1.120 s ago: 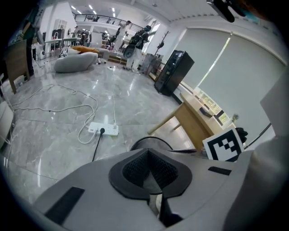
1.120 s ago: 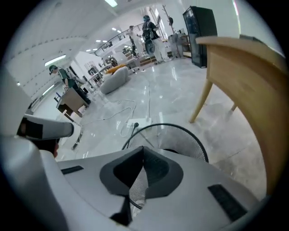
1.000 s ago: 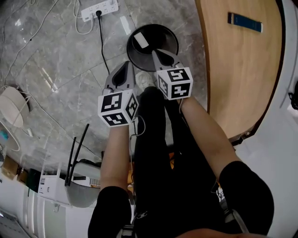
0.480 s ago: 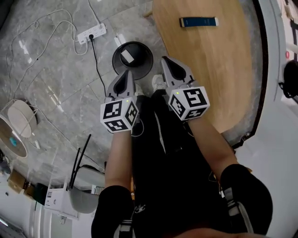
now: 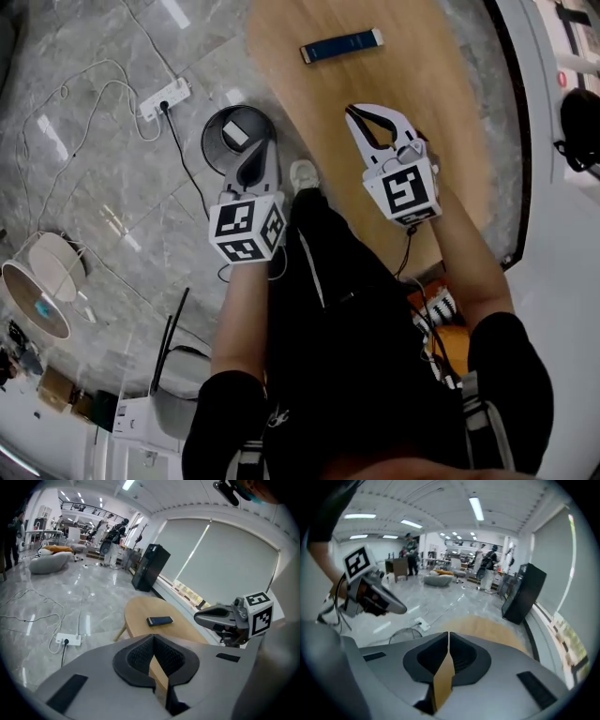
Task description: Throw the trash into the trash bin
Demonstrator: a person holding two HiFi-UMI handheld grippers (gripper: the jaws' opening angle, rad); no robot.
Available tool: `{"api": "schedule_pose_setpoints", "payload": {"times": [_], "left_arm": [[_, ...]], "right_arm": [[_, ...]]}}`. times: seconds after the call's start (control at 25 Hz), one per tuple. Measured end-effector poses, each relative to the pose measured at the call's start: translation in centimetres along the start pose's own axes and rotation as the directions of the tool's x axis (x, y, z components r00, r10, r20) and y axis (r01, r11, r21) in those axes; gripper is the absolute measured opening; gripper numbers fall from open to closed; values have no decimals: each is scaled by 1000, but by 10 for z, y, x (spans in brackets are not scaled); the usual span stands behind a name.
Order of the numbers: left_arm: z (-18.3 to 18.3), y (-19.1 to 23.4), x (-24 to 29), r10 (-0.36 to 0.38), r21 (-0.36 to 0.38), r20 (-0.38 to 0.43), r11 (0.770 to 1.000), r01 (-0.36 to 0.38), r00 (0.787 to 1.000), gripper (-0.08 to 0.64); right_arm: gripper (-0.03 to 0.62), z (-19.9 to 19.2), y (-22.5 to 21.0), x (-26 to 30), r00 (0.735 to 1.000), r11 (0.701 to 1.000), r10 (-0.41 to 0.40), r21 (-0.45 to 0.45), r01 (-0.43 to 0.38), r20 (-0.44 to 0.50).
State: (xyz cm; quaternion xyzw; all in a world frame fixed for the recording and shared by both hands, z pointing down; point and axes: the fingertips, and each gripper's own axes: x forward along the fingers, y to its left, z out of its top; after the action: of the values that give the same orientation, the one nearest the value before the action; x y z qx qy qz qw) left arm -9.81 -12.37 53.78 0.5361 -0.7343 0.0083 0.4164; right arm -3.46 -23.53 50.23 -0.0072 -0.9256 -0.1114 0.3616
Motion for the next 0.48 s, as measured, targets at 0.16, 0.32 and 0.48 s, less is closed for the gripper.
{"api": "schedule_pose_setpoints", "payload": {"times": [0.16, 0.32, 0.48], "left_arm": [[-8, -8, 9, -11, 21, -28, 1000, 11, 1000, 11], [-20, -6, 10, 9, 17, -56, 1000, -8, 998, 12], [-21, -4, 13, 22, 14, -65, 1000, -21, 998, 11]], "right_arm": [[17, -28, -26, 6, 994, 965, 23, -259, -51, -111], [162, -49, -39, 19, 977, 881, 75, -445, -159, -202], [184, -64, -57, 41, 959, 838, 89, -499, -219, -271]]}}
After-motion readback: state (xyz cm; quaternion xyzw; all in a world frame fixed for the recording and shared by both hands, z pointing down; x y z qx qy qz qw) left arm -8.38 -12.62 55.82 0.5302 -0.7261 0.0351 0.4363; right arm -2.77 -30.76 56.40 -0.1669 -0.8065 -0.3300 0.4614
